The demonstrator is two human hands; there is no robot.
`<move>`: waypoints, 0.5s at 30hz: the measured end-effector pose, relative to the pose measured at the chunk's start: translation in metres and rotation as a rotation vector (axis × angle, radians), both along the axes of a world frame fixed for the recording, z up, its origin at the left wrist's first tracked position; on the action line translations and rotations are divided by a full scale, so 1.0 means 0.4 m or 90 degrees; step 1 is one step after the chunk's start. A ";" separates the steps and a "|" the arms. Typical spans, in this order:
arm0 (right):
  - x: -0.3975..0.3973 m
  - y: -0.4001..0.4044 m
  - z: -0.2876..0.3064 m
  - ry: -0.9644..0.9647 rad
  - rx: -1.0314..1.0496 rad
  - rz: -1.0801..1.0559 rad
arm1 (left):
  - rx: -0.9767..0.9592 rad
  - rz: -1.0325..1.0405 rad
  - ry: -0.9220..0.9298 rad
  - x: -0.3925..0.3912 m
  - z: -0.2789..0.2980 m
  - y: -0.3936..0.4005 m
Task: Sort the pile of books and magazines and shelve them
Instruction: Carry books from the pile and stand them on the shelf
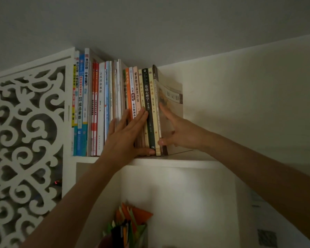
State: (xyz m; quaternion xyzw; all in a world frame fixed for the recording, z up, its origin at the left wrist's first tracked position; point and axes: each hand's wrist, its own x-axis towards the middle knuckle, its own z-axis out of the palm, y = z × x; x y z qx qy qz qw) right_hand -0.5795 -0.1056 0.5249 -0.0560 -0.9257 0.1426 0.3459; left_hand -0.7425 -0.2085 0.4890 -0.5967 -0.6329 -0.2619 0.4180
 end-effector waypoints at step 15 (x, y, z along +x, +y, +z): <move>0.487 -0.171 -0.165 0.245 0.042 -0.305 | 0.025 -0.529 -0.120 0.373 -0.203 -0.029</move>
